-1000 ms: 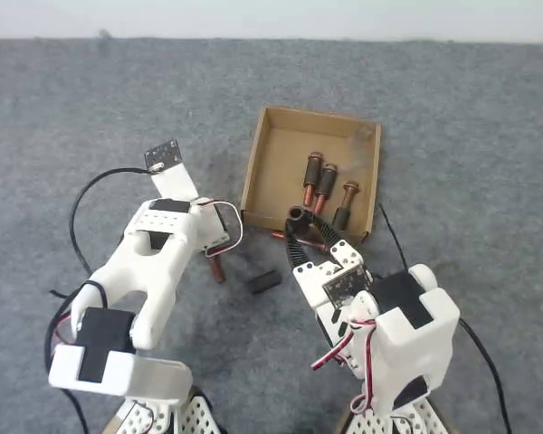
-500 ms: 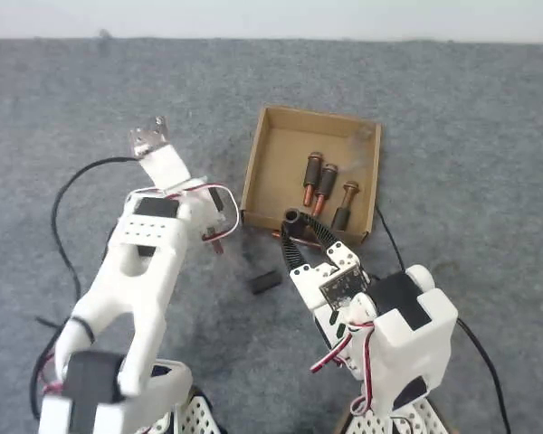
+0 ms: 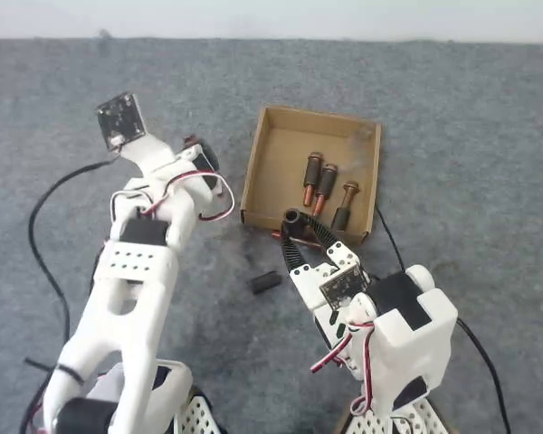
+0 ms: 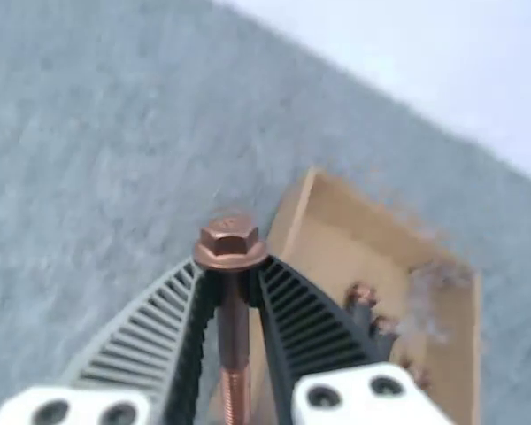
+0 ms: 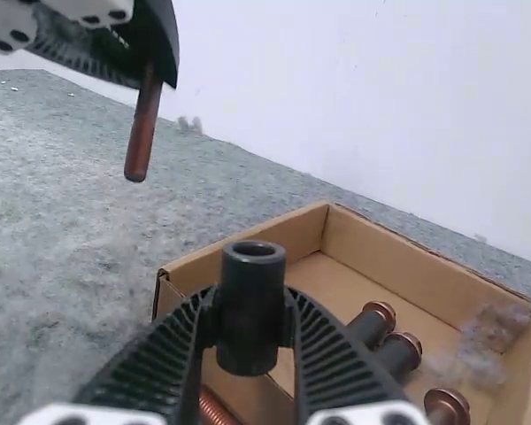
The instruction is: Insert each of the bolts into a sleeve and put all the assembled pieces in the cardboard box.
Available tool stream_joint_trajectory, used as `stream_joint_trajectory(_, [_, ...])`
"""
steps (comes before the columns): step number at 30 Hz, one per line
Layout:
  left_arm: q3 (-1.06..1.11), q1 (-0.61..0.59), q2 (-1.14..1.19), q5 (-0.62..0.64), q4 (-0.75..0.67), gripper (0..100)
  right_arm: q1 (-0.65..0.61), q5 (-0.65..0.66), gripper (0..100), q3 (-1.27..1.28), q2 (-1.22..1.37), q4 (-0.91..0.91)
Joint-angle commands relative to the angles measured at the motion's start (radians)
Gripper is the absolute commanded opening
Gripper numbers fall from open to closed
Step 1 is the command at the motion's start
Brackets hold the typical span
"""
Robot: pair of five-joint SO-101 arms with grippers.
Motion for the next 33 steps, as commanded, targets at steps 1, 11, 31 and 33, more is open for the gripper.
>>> stream_joint_trajectory(1, [0.031, 0.026, -0.104, -0.002, -0.126, 1, -0.035, -0.011, 0.6, 0.029, -0.058, 0.001])
stream_joint_trajectory(11, [0.228, 0.15, -0.295, -0.003, -0.242, 1, -0.096, -0.011, 0.6, 0.028, -0.056, 0.008])
stream_joint_trajectory(31, [0.509, 0.221, -0.695, -0.089, -0.242, 1, -0.177, -0.011, 0.6, -0.012, -0.056, 0.081])
stream_joint_trajectory(33, [0.524, 0.221, -0.7, -0.127, -0.242, 1, -0.179, -0.011, 0.6, -0.015, -0.058, 0.104])
